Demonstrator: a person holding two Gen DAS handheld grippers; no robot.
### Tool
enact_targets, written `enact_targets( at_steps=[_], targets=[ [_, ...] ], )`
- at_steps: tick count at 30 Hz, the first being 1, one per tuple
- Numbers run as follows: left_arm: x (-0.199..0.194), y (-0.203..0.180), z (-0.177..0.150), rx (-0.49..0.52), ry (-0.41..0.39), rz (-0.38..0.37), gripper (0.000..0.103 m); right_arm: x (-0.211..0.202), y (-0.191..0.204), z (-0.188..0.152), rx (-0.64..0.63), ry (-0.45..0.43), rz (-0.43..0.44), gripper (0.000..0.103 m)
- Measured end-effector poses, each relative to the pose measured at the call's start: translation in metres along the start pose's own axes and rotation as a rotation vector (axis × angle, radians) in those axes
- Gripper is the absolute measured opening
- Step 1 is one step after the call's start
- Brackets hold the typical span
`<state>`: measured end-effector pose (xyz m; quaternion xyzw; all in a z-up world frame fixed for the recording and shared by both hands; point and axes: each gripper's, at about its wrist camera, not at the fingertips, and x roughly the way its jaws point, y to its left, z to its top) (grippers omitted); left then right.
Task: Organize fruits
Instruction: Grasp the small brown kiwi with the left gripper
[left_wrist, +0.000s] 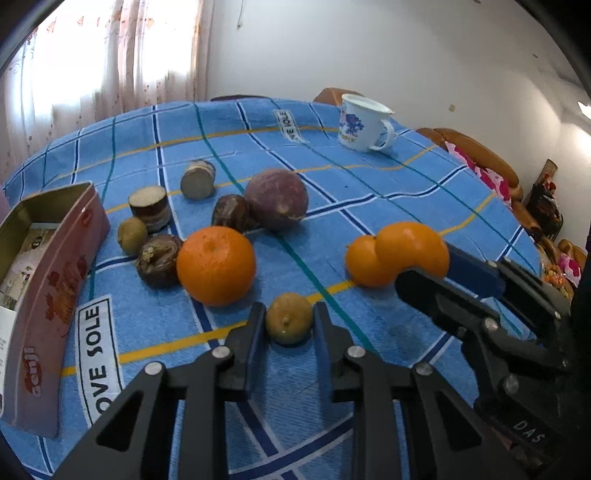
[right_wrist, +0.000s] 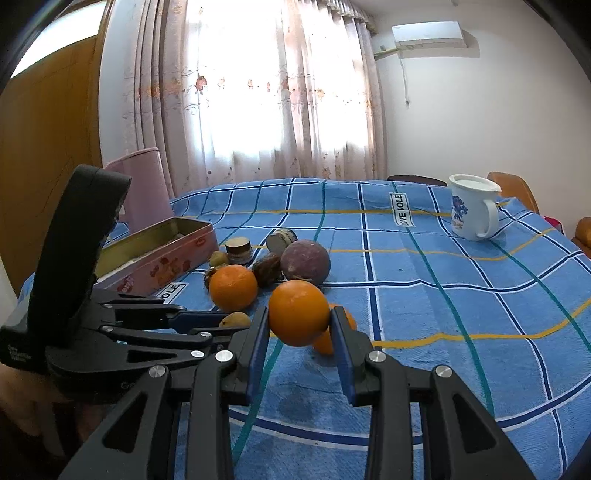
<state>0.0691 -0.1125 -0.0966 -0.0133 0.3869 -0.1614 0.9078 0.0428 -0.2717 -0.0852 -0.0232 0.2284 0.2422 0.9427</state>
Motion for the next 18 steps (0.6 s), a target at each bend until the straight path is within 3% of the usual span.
enact_targets(
  at_steps=[6, 18],
  targets=[
    [-0.014, -0.006, -0.003, 0.037, -0.082, 0.019, 0.027, -0.001, 0.003, 0.000, -0.001, -0.012, 0.002, 0.035],
    [-0.030, 0.004, -0.005, 0.035, -0.174, 0.084, 0.027, 0.002, 0.008, 0.001, 0.000, -0.023, -0.016, 0.035]
  ],
)
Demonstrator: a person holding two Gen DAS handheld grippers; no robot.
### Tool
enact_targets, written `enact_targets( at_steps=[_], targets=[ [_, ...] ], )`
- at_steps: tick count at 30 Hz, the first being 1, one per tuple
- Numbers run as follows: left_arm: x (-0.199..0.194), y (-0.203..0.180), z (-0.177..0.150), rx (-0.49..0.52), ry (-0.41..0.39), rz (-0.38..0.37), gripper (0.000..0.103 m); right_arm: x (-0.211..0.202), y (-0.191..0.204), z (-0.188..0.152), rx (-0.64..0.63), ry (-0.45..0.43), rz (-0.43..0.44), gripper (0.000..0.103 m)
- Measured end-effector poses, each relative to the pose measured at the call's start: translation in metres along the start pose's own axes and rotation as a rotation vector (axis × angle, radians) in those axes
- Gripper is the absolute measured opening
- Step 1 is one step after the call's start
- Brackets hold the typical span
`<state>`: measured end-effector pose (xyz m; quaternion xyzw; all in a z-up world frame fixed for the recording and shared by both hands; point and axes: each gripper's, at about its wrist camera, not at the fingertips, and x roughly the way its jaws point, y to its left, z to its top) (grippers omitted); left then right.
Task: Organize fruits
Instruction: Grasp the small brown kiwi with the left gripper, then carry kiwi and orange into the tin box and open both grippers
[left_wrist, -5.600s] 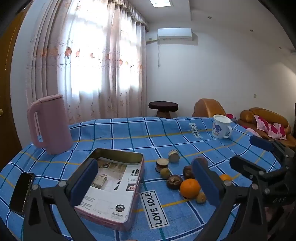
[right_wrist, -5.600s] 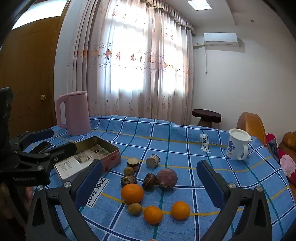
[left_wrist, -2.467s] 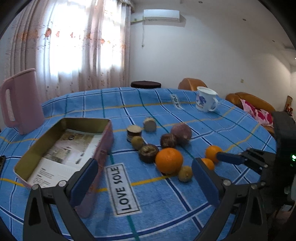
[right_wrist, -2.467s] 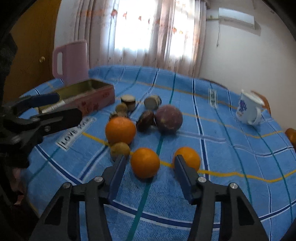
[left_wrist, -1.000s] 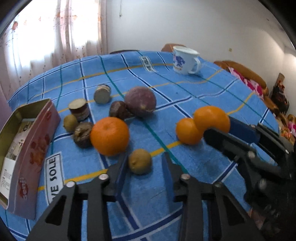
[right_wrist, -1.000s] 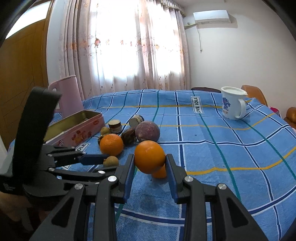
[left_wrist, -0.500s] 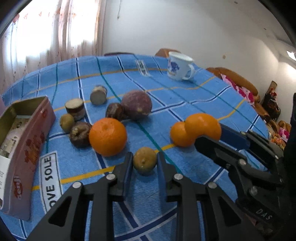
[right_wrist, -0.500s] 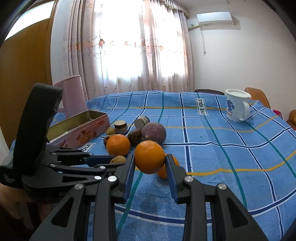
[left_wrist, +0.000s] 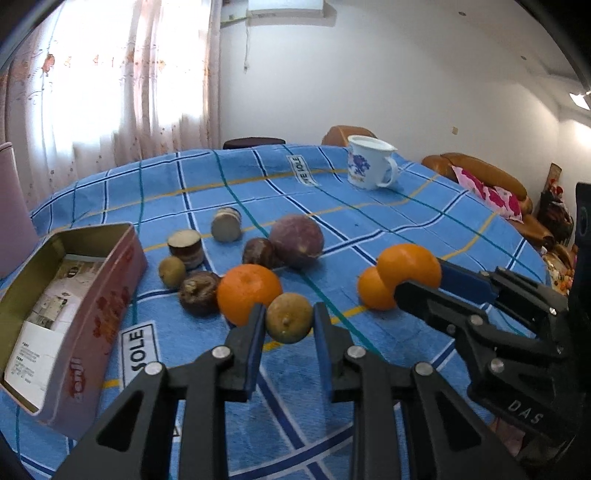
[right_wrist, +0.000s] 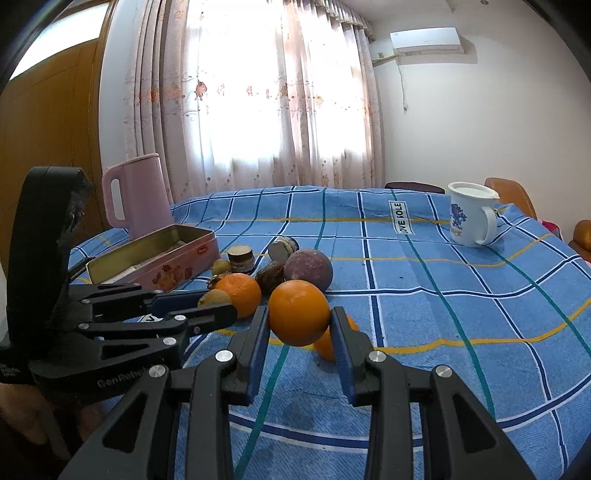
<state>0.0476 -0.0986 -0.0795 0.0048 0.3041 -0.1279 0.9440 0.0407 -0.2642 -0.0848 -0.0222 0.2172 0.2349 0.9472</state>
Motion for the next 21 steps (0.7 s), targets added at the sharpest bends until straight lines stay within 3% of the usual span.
enact_targets(
  at_steps=[12, 21],
  targets=[
    [-0.014, 0.007, -0.001, 0.010, -0.062, 0.052, 0.027, 0.000, 0.009, 0.004, -0.016, -0.021, -0.001, 0.035],
    [-0.036, 0.027, 0.008, -0.011, -0.123, 0.100, 0.027, 0.004, 0.032, 0.025, -0.075, -0.050, 0.027, 0.035]
  ],
)
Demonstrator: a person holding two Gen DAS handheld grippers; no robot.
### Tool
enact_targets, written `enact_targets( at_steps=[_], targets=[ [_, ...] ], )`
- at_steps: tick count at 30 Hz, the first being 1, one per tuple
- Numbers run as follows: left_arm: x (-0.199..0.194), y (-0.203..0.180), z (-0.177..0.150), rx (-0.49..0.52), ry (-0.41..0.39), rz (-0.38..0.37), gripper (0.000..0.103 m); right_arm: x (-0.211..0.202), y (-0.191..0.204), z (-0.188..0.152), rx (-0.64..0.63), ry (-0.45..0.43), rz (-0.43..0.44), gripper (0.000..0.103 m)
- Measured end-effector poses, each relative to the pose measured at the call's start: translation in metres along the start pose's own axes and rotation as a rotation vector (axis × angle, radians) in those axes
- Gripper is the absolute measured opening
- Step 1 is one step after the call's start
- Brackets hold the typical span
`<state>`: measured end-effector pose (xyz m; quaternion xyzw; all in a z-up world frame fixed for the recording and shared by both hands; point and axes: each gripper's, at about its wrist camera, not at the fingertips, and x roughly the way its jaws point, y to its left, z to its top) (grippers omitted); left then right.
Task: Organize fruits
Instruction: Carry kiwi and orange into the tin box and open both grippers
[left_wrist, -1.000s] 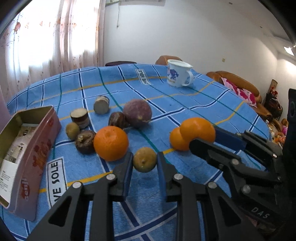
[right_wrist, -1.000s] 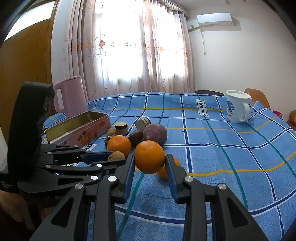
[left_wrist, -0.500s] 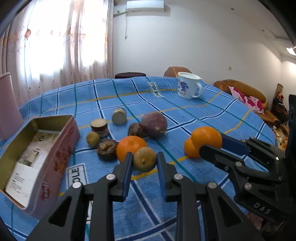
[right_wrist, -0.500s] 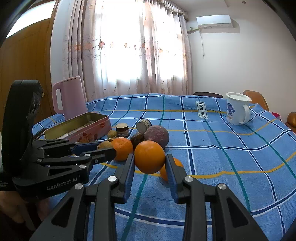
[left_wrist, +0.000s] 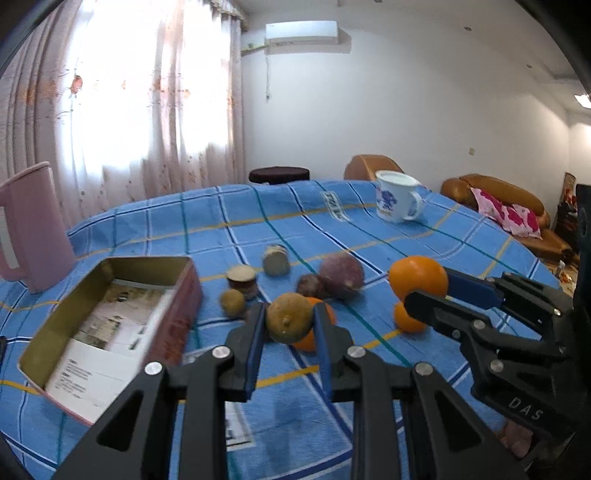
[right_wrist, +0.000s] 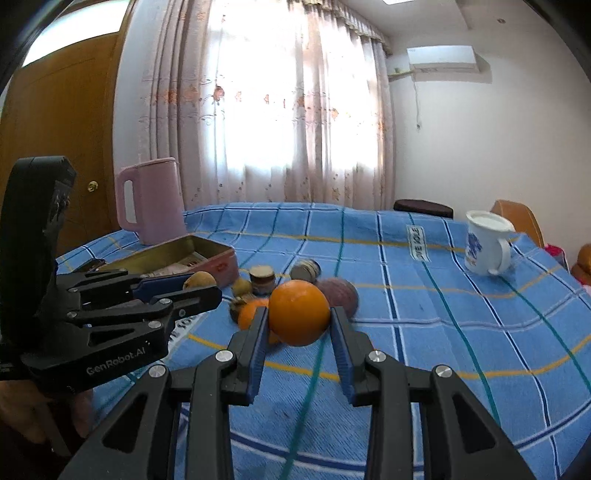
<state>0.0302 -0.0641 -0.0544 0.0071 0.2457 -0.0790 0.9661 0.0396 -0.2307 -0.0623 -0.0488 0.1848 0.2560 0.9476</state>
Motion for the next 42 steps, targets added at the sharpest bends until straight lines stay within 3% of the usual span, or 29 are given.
enact_targets(
  at_steps=[12, 21, 31, 42],
  targets=[
    [-0.021, 0.079, 0.013, -0.100, -0.049, 0.114, 0.027, 0.032, 0.042, 0.045, -0.079, -0.014, 0.110, 0.035],
    [-0.017, 0.134, 0.011, -0.147, -0.013, 0.190, 0.027, 0.074, 0.086, 0.073, -0.124, 0.020, 0.210, 0.035],
    [-0.005, 0.173, 0.013, -0.162, 0.037, 0.249, 0.027, 0.121, 0.127, 0.071, -0.184, 0.104, 0.250, 0.035],
    [0.009, 0.185, 0.008, -0.161, 0.097, 0.264, 0.027, 0.146, 0.142, 0.056, -0.218, 0.182, 0.262, 0.035]
  ],
)
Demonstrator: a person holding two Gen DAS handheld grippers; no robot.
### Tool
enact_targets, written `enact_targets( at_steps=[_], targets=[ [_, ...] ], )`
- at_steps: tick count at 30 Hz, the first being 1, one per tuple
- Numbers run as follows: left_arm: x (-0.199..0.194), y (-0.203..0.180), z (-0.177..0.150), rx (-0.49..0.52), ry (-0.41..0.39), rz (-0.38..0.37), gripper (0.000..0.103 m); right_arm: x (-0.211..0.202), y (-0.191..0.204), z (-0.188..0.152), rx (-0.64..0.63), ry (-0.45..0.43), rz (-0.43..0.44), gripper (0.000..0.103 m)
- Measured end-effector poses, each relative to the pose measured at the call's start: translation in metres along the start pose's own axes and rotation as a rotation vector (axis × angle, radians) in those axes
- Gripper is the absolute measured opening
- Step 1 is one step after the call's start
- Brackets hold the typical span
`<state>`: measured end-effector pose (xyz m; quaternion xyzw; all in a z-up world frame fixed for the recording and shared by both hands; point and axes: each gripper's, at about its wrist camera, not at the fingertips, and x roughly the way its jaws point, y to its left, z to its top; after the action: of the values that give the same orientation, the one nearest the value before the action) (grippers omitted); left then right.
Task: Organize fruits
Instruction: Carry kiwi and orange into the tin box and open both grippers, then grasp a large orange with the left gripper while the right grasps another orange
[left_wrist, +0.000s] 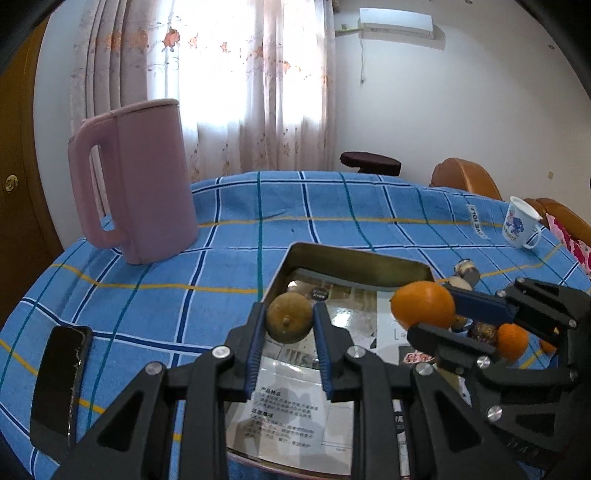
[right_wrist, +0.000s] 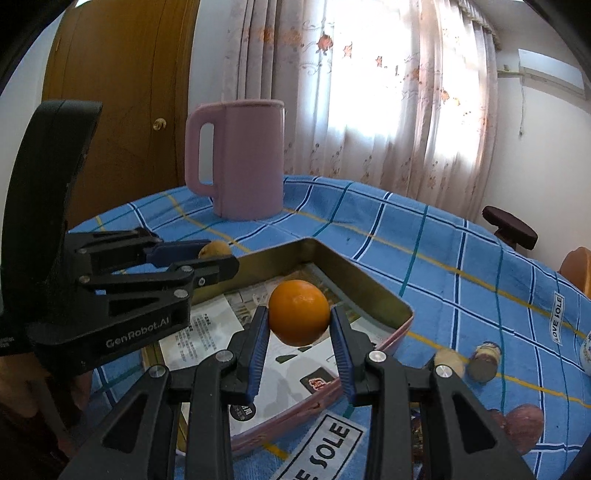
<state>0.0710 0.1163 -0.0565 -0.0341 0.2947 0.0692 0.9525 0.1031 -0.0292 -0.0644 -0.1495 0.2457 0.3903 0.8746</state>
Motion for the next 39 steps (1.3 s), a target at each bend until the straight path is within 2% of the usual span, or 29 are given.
enact_targets(
  at_steps=[12, 13, 15, 17, 19, 22, 25, 29, 30, 34, 37, 39],
  targets=[
    [0.010, 0.001, -0.003, 0.002, 0.031, 0.011, 0.028, 0.014, 0.005, -0.005, -0.016, 0.064, 0.014, 0.035],
    [0.009, 0.001, -0.004, 0.002, 0.030, 0.018, 0.030, 0.015, 0.005, -0.005, -0.015, 0.072, 0.019, 0.036],
    [0.007, 0.002, -0.003, -0.006, 0.021, 0.015, 0.045, 0.014, 0.006, -0.005, -0.013, 0.074, 0.019, 0.038],
    [-0.002, 0.002, -0.003, -0.014, -0.011, 0.039, 0.075, 0.009, 0.006, -0.004, -0.010, 0.055, 0.023, 0.046],
    [-0.013, 0.000, -0.003, -0.016, -0.052, 0.030, 0.081, 0.000, 0.005, -0.005, -0.002, 0.033, 0.017, 0.052],
    [-0.027, -0.006, -0.002, -0.017, -0.077, 0.008, 0.081, -0.021, 0.000, -0.011, -0.005, 0.001, -0.004, 0.052],
    [-0.041, -0.020, -0.002, -0.012, -0.110, -0.024, 0.088, -0.051, -0.018, -0.026, 0.019, -0.030, -0.065, 0.052],
    [-0.050, -0.054, -0.004, 0.025, -0.133, -0.097, 0.089, -0.092, -0.055, -0.053, 0.086, -0.042, -0.180, 0.052],
    [-0.049, -0.065, -0.005, 0.040, -0.126, -0.120, 0.089, -0.104, -0.068, -0.063, 0.112, -0.039, -0.230, 0.053],
    [-0.038, -0.109, -0.012, 0.102, -0.069, -0.217, 0.090, -0.130, -0.106, -0.094, 0.209, 0.005, -0.341, 0.053],
    [-0.025, -0.137, -0.017, 0.137, -0.018, -0.267, 0.090, -0.136, -0.127, -0.108, 0.261, 0.042, -0.391, 0.053],
    [-0.017, -0.154, -0.021, 0.157, 0.019, -0.293, 0.090, -0.135, -0.136, -0.114, 0.291, 0.066, -0.392, 0.053]
  ],
)
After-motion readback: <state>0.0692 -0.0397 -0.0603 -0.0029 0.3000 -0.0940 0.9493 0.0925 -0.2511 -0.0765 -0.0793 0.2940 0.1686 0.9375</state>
